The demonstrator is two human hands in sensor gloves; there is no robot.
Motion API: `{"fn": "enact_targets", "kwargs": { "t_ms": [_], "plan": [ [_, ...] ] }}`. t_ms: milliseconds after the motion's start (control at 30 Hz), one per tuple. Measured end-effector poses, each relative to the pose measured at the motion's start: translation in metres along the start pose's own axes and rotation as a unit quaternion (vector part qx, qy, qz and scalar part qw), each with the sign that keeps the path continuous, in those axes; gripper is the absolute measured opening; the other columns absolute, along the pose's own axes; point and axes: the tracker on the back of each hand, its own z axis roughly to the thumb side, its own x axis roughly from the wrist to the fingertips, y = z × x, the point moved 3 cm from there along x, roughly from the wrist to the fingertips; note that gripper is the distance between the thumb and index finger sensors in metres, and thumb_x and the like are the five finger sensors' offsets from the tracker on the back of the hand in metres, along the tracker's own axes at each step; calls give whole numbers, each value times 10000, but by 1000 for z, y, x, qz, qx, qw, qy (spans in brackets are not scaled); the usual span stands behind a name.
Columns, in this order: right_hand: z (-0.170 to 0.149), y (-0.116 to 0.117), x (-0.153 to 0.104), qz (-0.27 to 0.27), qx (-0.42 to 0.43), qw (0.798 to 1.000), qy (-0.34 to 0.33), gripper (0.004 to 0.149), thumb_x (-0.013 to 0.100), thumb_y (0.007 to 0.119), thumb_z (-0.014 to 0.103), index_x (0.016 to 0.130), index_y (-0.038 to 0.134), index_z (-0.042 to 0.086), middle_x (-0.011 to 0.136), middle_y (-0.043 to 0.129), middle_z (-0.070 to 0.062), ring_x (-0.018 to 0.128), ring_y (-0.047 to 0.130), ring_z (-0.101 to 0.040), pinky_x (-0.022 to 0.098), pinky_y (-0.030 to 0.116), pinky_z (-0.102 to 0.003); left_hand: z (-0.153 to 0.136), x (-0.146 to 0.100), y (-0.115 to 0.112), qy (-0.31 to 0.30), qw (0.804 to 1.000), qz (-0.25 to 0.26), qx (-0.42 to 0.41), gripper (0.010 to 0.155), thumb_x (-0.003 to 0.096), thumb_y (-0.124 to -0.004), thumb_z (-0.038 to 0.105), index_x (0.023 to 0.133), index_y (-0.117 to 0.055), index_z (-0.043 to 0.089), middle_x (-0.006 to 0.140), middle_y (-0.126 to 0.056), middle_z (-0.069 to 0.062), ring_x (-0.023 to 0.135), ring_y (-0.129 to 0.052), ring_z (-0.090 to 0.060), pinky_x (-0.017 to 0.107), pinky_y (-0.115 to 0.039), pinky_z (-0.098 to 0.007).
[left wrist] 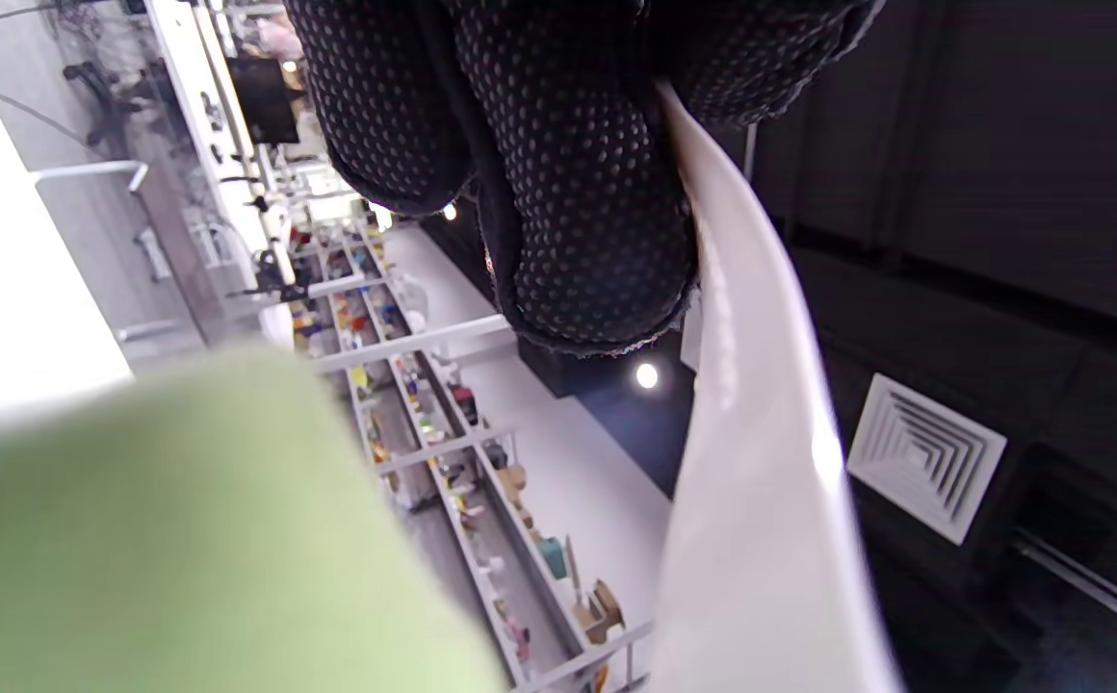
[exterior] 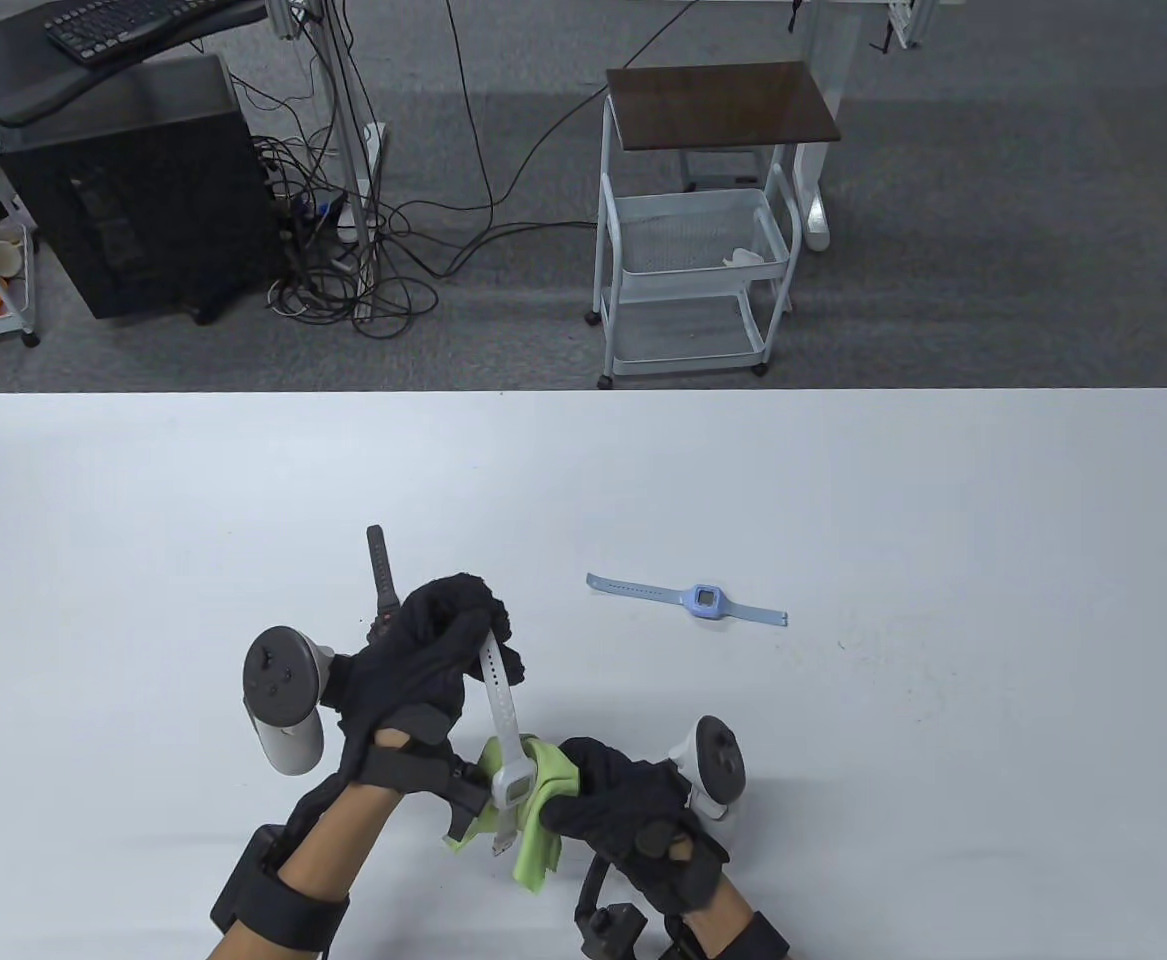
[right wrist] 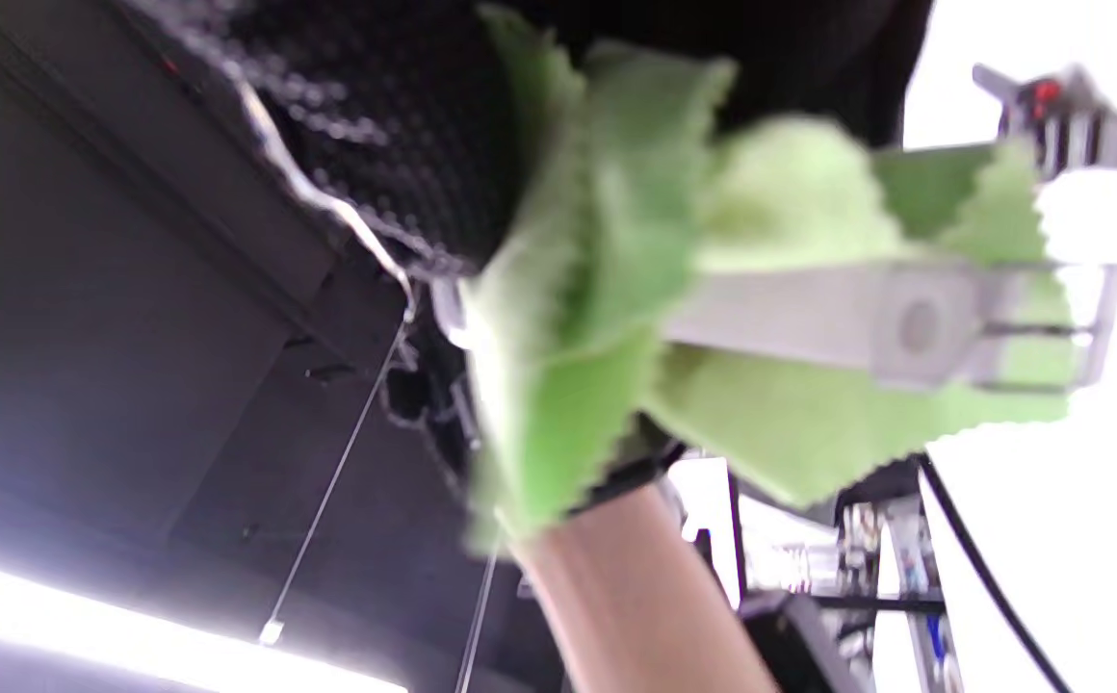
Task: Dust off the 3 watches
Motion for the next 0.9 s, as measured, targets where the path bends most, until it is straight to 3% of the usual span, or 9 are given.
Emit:
{"fn": "enact_targets", "kwargs": {
  "t_ms": [67,133,300,467,600,667,800,900],
  "plan": [
    [4,-1,-1,-34,-12,999,-17,491,328,918,389,744,741,200,696,944,-133,499,1009,-295,534,458,-756,0,-1,0,-2,1000,7,1,426,604,-710,412,987,-643,239,880,-842,46,523,-1100,6,605,-886,-315],
    [5,-2,-4,-53,-32,998,-13,614,316,924,405,824,694,149,675,931,-124,467,991,-279,535,459,-752,0,-1,2,-6,1000,16,6,426,604,-708,414,988,-638,242,880,-839,48,527,-1099,6,608,-884,-316],
    [4,3,-2,-18,-37,999,-2,870,319,930,404,991,512,41,736,865,-149,502,912,-311,529,428,-765,-2,-2,0,-8,1000,21,14,427,605,-707,413,989,-636,241,880,-837,48,532,-1098,2,609,-883,-317],
    [1,8,-2,4,-37,999,4,747,323,922,415,932,700,42,661,898,-159,436,896,-303,520,448,-759,0,-3,-4,-16,999,13,28,427,609,-703,413,993,-629,243,886,-830,49,546,-1095,-3,617,-878,-321],
    [1,8,-2,7,-47,999,-5,599,351,886,455,856,843,135,613,900,-136,426,871,-301,521,453,-754,1,-3,-2,-18,999,18,30,428,610,-699,416,996,-623,248,889,-827,54,555,-1093,-3,623,-875,-322],
    [1,6,-2,-2,-56,998,-10,584,360,872,466,838,865,131,648,880,-158,479,848,-350,517,412,-778,2,-2,0,-19,999,19,30,427,610,-700,414,996,-624,247,888,-828,52,561,-1092,-7,625,-873,-324],
    [1,2,-1,1,-92,995,-24,585,381,832,468,831,804,95,905,723,-272,738,780,-498,501,308,-834,4,-1,2,-27,998,17,57,428,608,-700,417,995,-625,250,888,-829,57,569,-1092,-12,630,-870,-327],
    [3,0,1,-7,-95,995,-37,587,365,843,447,792,774,51,875,786,-275,702,899,-501,496,328,-834,3,-1,2,-28,998,13,59,428,608,-700,416,995,-624,250,889,-828,55,575,-1091,-13,633,-868,-328]
  ]
}}
